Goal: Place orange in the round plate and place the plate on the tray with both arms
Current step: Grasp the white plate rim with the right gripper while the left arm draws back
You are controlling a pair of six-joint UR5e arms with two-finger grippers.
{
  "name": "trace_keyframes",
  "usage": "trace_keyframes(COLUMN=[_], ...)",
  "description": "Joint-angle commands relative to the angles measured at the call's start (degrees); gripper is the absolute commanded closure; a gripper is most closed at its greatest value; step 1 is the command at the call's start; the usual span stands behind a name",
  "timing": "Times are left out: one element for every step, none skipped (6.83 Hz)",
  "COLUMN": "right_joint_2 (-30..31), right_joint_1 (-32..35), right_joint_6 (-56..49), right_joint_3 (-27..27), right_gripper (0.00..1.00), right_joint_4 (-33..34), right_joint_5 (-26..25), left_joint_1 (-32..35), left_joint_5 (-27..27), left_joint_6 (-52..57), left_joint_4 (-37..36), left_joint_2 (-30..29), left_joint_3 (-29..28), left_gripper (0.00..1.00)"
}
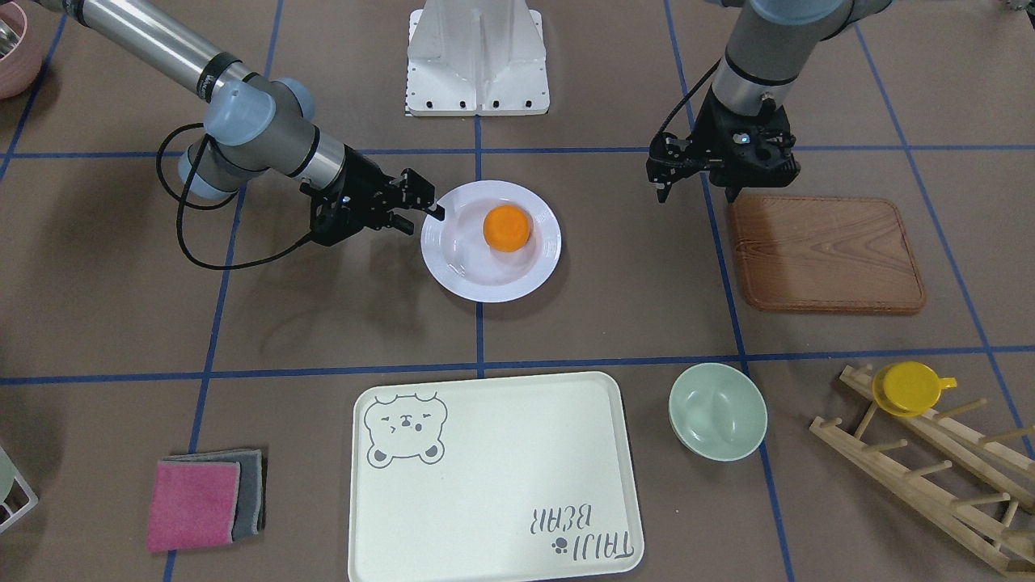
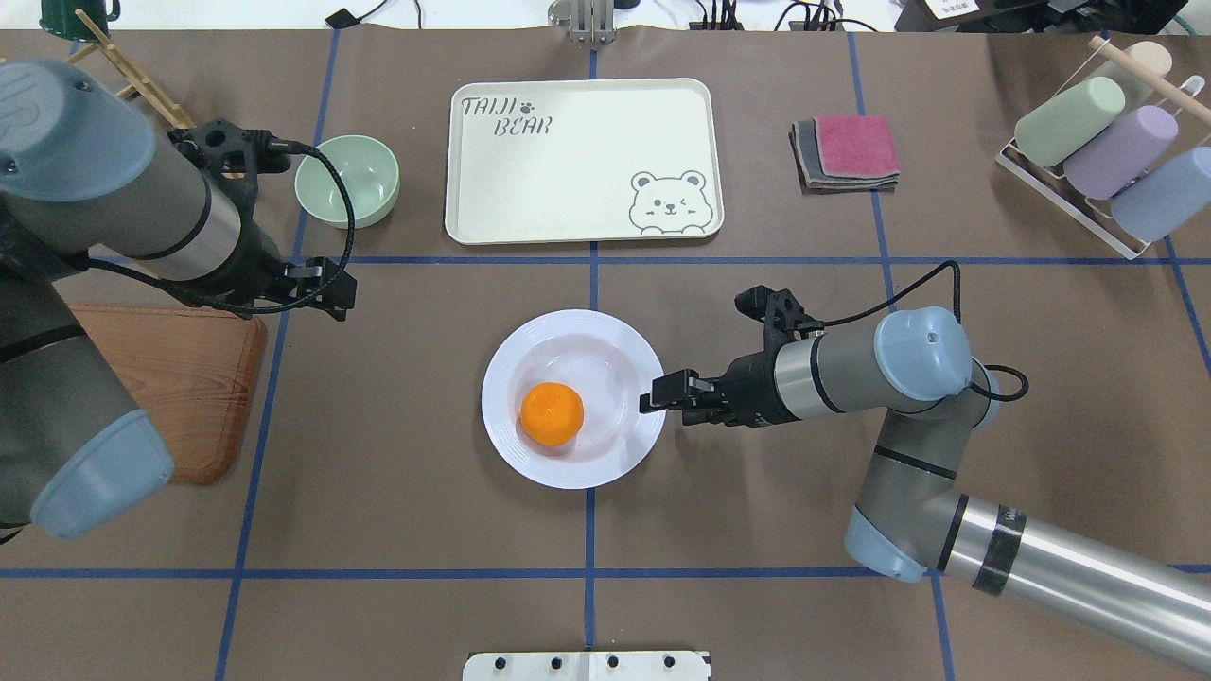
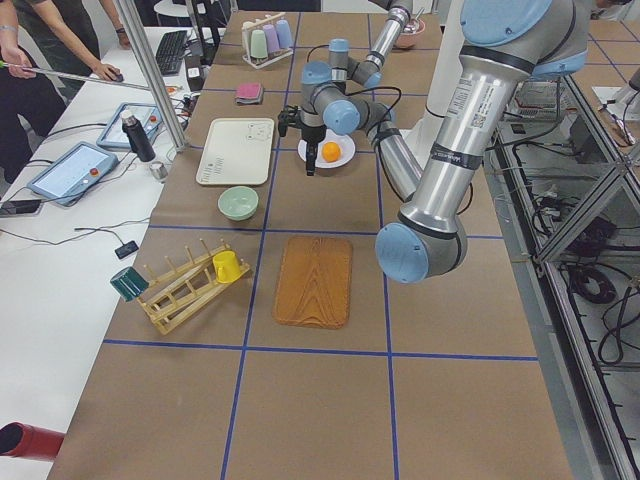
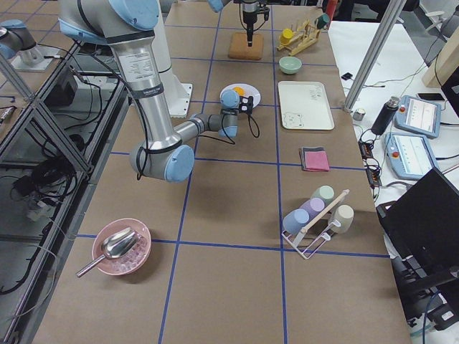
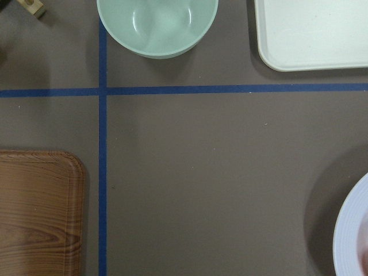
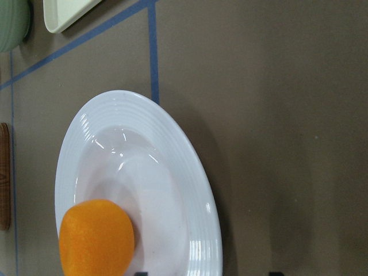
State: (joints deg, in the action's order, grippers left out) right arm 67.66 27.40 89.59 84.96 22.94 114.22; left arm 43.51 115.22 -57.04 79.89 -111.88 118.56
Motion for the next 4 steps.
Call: trace_keyframes(right_joint_2=[-0.2,-0.3,-0.3,-0.6], right_joint_1=[-0.4,-0.4,-0.4,-0.3], right_joint_6=[0.0,0.0,-0.1,-0.1], right_joint_3=[0.0,0.0,0.0,0.0], right_gripper=[0.35,0.38,0.39,0.39], right_joint_4=[0.0,0.0,0.0,0.0], right_joint_5=[-1.3,-1.4,-1.5,-2.1], left_joint_1=[0.0,0.0,0.0,0.0], left_joint_5=[0.0,0.1,0.1,0.1], left_joint_6=[0.0,0.0,0.0,-0.1], left_joint_4=[0.0,0.0,0.0,0.0], left_joint_2=[0.0,0.0,0.0,0.0], left_joint_3=[0.0,0.0,0.0,0.0], left_gripper=[0.01,0.01,0.01,0.01])
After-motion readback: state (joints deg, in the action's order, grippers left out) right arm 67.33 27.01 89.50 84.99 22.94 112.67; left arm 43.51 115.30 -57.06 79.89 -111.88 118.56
